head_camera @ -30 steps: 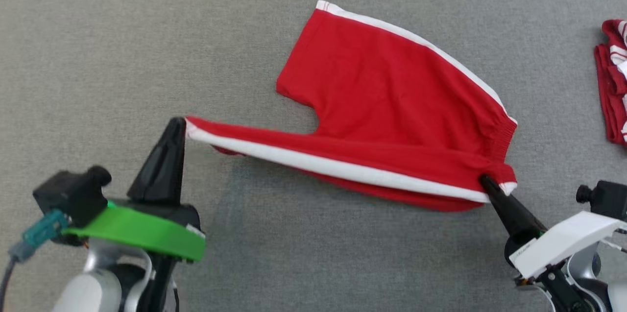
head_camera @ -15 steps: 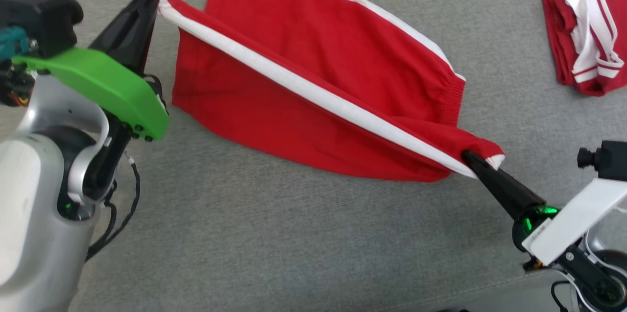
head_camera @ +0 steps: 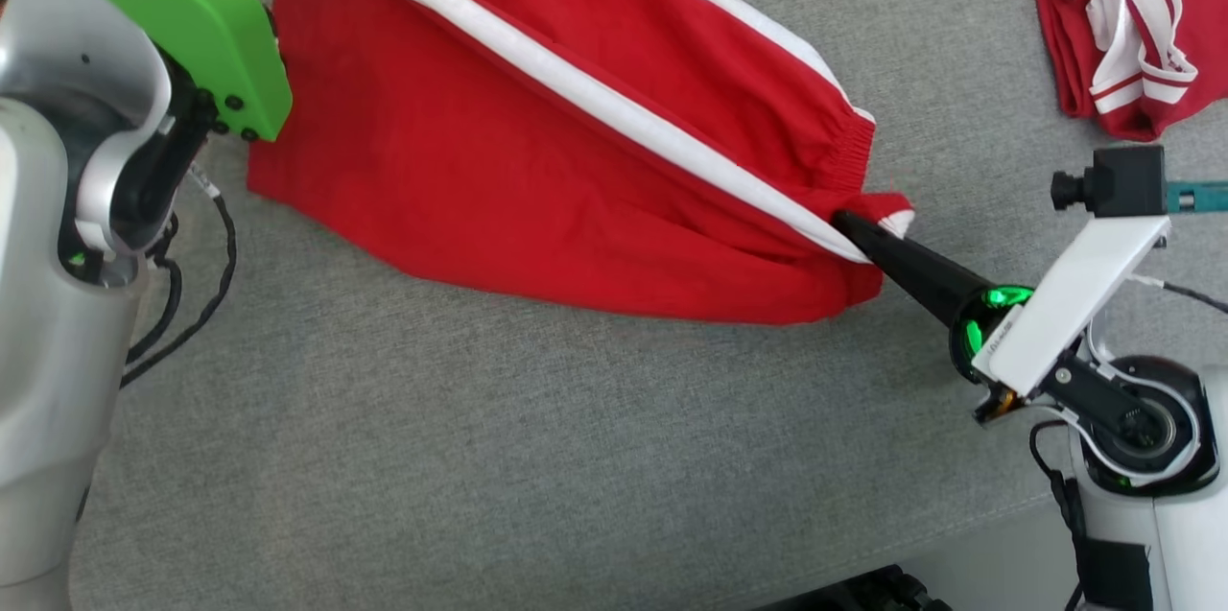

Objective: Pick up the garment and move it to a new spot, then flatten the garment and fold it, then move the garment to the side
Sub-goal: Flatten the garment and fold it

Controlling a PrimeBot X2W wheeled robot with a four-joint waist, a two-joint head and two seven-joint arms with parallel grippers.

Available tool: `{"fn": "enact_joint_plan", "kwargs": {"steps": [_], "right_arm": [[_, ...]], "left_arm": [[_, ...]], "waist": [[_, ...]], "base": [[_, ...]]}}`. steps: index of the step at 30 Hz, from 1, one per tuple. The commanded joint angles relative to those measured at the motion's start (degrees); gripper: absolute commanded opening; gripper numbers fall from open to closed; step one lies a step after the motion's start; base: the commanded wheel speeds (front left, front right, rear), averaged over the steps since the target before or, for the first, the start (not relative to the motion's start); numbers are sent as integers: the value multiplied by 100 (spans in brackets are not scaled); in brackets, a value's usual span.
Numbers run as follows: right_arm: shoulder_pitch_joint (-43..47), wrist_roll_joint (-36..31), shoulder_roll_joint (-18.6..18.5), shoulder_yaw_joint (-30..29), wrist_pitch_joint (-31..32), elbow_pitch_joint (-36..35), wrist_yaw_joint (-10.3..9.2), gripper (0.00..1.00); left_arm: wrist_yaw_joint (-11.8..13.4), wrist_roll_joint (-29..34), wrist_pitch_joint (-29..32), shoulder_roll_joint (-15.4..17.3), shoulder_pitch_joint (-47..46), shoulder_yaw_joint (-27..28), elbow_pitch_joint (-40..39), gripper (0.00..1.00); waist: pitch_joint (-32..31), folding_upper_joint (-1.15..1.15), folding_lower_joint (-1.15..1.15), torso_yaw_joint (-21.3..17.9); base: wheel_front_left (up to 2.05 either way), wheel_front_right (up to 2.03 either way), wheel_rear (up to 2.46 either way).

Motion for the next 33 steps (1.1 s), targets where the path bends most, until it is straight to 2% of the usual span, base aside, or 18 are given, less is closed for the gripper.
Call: {"fn": "enact_joint_plan", "kwargs": {"steps": [1,7,13,14,16,17,18,25,26,27,28,30,31,32,33], "right_arm": [[-148,60,-13,-2,81,45,0,0],[-575,235,-11,-57,366,218,0,0],[-842,361,-11,-83,377,353,0,0],[-872,393,-11,-83,355,374,0,11],[-917,430,-11,-58,306,420,0,27],[-945,462,-11,-49,261,436,0,46],[-966,499,-12,-61,206,449,0,100],[-1151,478,-6,-181,-192,362,2,100],[-1134,491,-6,-193,-211,345,1,100],[-1086,529,-7,-218,-238,309,1,100],[-1080,377,-12,-228,-275,155,2,100],[-992,314,-6,-218,-265,0,1,100],[-912,224,-5,-233,-289,-122,1,100],[-883,189,-9,-255,-308,-218,1,100],[-832,160,-11,-280,-355,-335,1,100]], "left_arm": [[-21,93,25,12,-169,5,93,0],[-102,100,186,-9,-481,-118,456,0],[-134,140,153,-75,-696,-197,759,0],[-142,147,147,-79,-725,-209,807,0],[-148,165,121,-92,-799,-222,922,0],[-152,186,110,-95,-839,-236,981,0],[-153,199,99,-100,-864,-240,1036,0],[-111,276,127,-119,-988,-338,1484,0],[-113,267,85,-134,-1000,-333,1509,15],[-98,270,35,-135,-1011,-315,1553,41],[-125,303,13,-113,-1016,-339,1592,43],[-150,299,-21,-95,-1021,-345,1638,31],[-155,292,-38,-85,-1022,-345,1663,16],[-157,293,-52,-79,-1026,-345,1680,13],[-166,293,-67,-73,-1029,-348,1699,0]], "waist": [[22,0,0,-35],[45,0,0,-81],[80,0,0,-108],[85,0,0,-113],[97,0,0,-132],[104,0,0,-145],[110,0,0,-157],[131,0,0,-259],[132,0,0,-275],[129,0,0,-294],[128,0,0,-313],[125,0,0,-337],[120,0,0,-352],[117,0,0,-363],[113,0,0,-378]], "base": [[0,0,0],[0,0,0],[0,0,0],[0,0,0],[0,0,0],[0,0,0],[0,0,0],[0,0,0],[0,0,0],[0,0,0],[0,0,0],[0,0,0],[0,0,0],[0,0,0],[0,0,0]]}}
